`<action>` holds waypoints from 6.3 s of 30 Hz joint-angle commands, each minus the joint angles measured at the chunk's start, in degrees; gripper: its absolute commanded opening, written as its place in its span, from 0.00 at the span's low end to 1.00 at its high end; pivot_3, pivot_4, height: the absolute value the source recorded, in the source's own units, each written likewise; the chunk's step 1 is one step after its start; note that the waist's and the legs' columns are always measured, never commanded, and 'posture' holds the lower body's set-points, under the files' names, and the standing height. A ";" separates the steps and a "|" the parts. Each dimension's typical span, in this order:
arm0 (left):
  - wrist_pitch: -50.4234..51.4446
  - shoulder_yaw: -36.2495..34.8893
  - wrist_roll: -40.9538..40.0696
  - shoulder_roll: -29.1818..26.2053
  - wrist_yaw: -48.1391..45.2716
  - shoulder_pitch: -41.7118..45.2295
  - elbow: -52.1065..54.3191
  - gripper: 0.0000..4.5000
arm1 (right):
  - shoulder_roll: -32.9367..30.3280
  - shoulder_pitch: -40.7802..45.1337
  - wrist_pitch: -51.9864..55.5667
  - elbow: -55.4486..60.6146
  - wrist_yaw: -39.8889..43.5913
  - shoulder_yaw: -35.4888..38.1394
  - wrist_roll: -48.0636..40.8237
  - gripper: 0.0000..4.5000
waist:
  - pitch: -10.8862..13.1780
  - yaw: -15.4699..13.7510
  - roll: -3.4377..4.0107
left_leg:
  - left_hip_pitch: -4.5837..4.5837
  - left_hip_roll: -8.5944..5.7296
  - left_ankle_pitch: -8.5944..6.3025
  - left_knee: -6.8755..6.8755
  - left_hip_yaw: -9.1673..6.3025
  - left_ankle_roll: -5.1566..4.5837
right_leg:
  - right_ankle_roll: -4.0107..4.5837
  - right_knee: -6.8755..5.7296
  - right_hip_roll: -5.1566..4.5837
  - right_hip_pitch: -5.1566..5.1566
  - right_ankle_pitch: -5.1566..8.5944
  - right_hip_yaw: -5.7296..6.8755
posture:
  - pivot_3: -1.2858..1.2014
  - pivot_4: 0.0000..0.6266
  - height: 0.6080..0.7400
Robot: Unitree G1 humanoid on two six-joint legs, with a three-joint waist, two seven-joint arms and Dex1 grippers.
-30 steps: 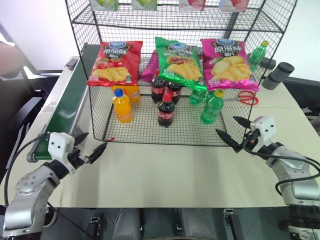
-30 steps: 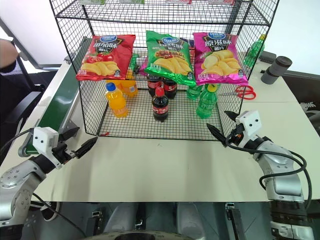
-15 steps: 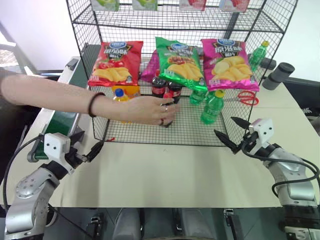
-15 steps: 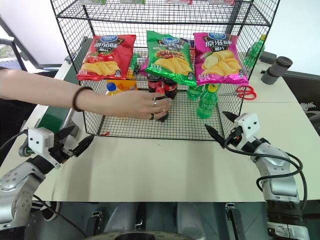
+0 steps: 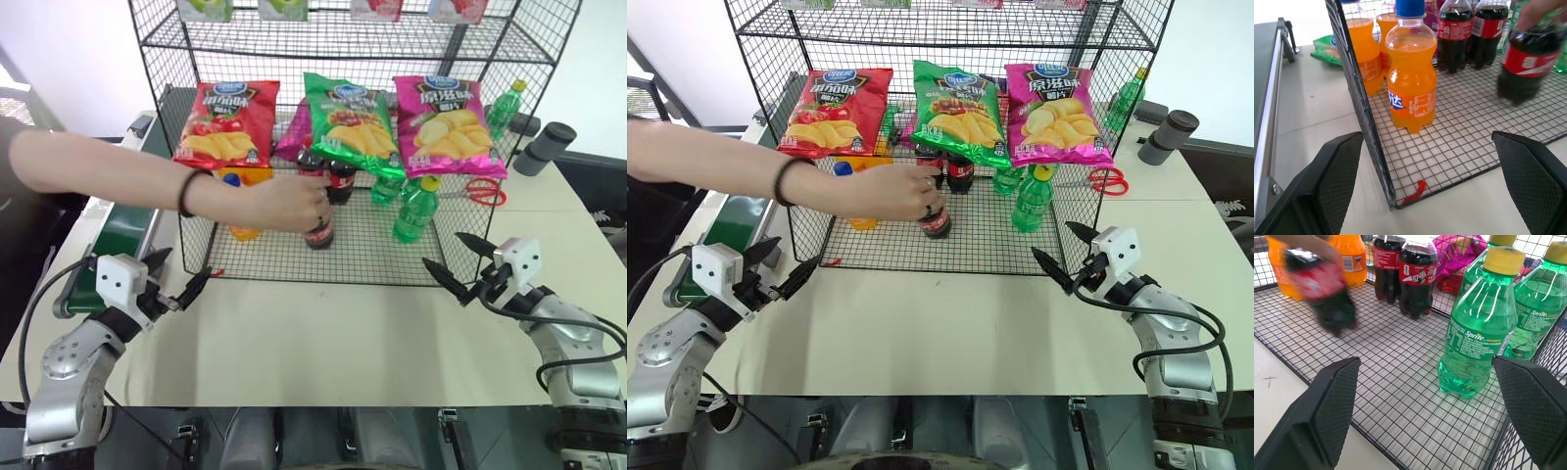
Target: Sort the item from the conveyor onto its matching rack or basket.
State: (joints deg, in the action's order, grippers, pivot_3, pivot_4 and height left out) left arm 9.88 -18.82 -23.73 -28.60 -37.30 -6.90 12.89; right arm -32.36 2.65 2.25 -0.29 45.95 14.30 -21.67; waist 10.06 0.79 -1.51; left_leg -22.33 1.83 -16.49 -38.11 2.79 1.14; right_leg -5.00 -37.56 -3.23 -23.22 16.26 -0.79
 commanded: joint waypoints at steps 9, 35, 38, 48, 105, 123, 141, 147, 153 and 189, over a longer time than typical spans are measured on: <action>-3.58 1.00 -2.17 1.81 -2.48 1.33 -0.53 1.00 | 2.85 -0.37 -3.35 1.20 0.96 1.19 -3.20 0.99 | -0.01 -0.03 0.01 | 0.00 -0.01 0.00 0.00 0.00 0.00 | 0.00 0.00 -0.02 0.01 0.00 0.00 | 0.52 0.24 1.00; -4.70 0.80 -5.77 5.25 -1.29 3.41 -4.06 1.00 | 10.43 0.17 -5.99 3.64 -1.37 -6.55 -0.71 0.99 | -0.02 0.00 0.02 | 0.04 0.00 0.00 -0.02 0.00 0.00 | -0.01 -0.09 -0.01 0.01 0.00 0.00 | 0.52 0.24 1.00; -4.36 -0.36 -6.74 5.45 -0.69 3.12 -3.64 1.00 | 10.80 0.44 -5.71 4.23 -1.95 -7.16 -0.49 0.99 | -0.02 -0.01 0.02 | 0.04 0.00 0.00 -0.03 0.00 0.00 | 0.00 -0.10 -0.01 0.00 0.00 0.00 | 0.52 0.24 1.00; -1.42 -8.71 -12.24 4.11 3.43 0.67 -1.54 1.00 | 11.28 2.42 -4.52 5.01 -2.39 -9.28 -0.04 0.99 | -0.03 0.10 0.01 | 0.04 0.02 0.00 -0.03 -0.02 0.00 | 0.00 -0.10 -0.01 0.00 0.00 0.00 | 0.52 0.24 1.00; -10.01 -9.55 -0.49 6.79 18.21 10.13 -15.75 1.00 | 15.61 4.41 -4.82 4.78 -5.07 -16.24 2.13 0.99 | -0.08 0.04 -0.08 | 0.03 0.00 0.00 -0.03 -0.02 0.01 | 0.00 -0.10 -0.08 -0.01 0.00 0.04 | 0.52 0.24 1.00; -10.72 -10.89 -1.83 6.55 17.96 11.57 -18.38 1.00 | 16.79 4.75 -6.26 3.64 -5.04 -17.28 3.57 0.99 | -0.08 0.08 -0.08 | 0.03 0.00 0.00 -0.03 -0.02 0.01 | 0.00 -0.10 -0.10 -0.01 -0.01 0.05 | 0.52 0.24 1.00; -9.85 -12.11 -1.12 5.52 19.76 11.18 -18.17 1.00 | 17.20 5.74 -6.19 2.90 -5.03 -18.25 4.29 0.99 | -0.08 0.06 -0.08 | 0.03 0.00 0.00 -0.03 -0.02 0.01 | 0.00 -0.10 -0.12 -0.01 0.00 0.06 | 0.52 0.24 1.00; -9.71 -12.61 -1.33 4.99 20.19 11.40 -18.56 1.00 | 17.09 6.15 -6.18 2.62 -4.85 -18.14 4.27 0.99 | -0.08 0.07 -0.08 | 0.03 0.00 0.00 -0.03 -0.02 0.01 | -0.01 -0.10 -0.13 -0.01 0.00 0.06 | 0.52 0.24 1.00; -10.39 -12.70 -0.35 4.57 20.83 11.34 -18.83 1.00 | 17.10 6.44 -6.20 2.34 -4.79 -18.15 4.27 0.99 | -0.08 0.08 -0.08 | 0.03 0.00 0.00 -0.03 -0.02 0.01 | 0.00 -0.10 -0.13 -0.01 0.00 0.06 | 0.52 0.24 1.00; -10.51 -15.02 -1.60 0.91 21.71 11.68 -13.75 0.67 | 15.06 8.47 5.29 8.21 -7.21 -18.10 3.19 1.00 | -0.08 0.05 -0.10 | -0.01 0.00 -0.01 -0.02 -0.04 0.02 | 0.00 -0.10 -0.21 -0.06 -0.01 0.07 | 0.52 0.24 1.00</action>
State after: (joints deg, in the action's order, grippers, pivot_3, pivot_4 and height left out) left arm -0.13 -31.20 -23.21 -25.16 -14.57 3.97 -6.29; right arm -16.30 9.99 4.61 3.48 39.10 -4.17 -17.20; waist 9.98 0.84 -1.61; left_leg -22.40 1.83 -16.50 -38.13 2.74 1.16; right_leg -4.99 -37.67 -3.45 -23.33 16.25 -0.72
